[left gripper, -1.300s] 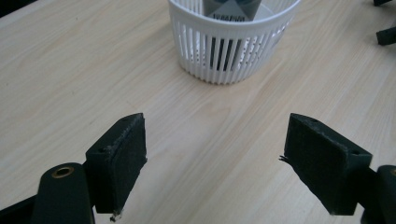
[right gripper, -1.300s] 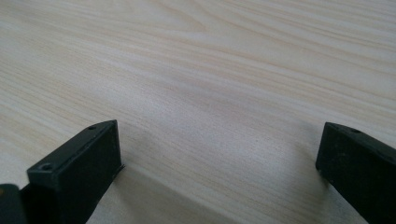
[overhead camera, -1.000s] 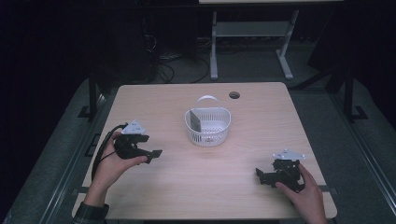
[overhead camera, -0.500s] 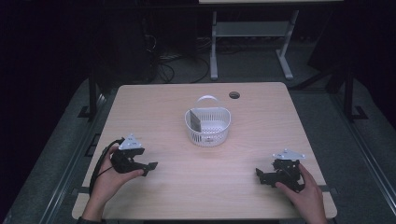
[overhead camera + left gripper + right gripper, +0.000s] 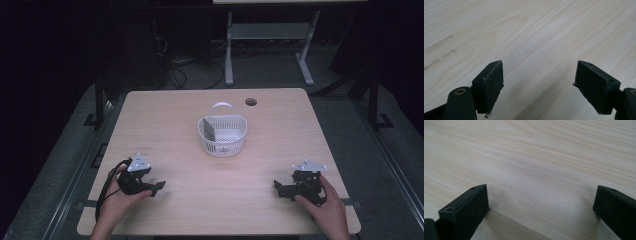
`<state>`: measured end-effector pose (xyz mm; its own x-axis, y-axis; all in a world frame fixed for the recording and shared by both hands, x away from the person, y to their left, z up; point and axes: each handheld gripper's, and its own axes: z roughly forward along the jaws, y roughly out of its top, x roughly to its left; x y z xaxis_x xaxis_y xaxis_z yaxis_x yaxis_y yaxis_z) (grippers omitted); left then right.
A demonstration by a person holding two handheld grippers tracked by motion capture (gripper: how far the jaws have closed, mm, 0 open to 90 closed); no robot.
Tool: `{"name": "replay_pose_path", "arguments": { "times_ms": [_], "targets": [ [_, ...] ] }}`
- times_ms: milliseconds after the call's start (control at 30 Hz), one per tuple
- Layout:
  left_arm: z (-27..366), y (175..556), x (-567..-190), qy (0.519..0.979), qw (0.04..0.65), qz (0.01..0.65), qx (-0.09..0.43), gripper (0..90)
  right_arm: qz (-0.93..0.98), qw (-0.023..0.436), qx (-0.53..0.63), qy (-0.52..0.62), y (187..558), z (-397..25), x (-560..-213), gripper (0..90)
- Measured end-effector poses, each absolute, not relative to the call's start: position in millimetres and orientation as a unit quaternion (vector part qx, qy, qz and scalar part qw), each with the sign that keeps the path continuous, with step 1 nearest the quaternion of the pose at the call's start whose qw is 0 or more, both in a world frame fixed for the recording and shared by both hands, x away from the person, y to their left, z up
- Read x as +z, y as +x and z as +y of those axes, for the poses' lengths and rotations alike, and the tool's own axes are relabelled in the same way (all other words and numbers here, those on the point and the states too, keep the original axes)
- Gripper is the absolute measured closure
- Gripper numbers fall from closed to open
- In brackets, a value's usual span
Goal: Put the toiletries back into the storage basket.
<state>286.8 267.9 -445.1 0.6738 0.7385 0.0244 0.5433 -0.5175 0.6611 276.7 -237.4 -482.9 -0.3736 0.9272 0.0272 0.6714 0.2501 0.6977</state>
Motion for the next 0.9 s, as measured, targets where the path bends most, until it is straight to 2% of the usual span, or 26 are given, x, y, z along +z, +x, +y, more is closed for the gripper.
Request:
{"name": "replay_pose_path", "arguments": {
  "times_ms": [567,900],
  "targets": [
    [275,283,-466,0.847,0.323,0.39,0.16,20.6,0.765,0.201,0.319,0.522,277,-237,-483,0.0],
    [280,281,-475,0.834,0.359,0.383,0.167,13.0,0.765,0.2,0.319,0.522,277,-237,-483,0.0]
  ]
}}
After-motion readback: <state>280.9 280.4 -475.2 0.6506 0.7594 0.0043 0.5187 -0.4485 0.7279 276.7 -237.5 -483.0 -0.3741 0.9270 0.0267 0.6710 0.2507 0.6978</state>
